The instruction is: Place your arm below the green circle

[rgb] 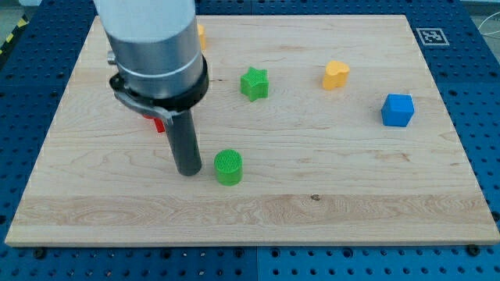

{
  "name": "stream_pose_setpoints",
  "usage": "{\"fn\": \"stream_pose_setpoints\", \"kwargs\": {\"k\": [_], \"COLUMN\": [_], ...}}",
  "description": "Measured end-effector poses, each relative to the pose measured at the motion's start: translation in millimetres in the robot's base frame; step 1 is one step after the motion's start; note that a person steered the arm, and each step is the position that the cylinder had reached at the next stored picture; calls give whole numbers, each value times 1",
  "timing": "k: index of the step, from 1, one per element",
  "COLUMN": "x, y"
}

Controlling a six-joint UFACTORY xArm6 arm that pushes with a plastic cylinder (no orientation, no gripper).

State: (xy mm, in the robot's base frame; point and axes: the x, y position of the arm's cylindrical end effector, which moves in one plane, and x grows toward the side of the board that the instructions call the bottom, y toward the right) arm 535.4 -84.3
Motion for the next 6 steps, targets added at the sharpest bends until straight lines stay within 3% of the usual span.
{"fn": "stream_pose_setpoints", "kwargs": {"k": [3, 5, 6], "x": [35, 24, 14], "y": [22, 56, 34]}}
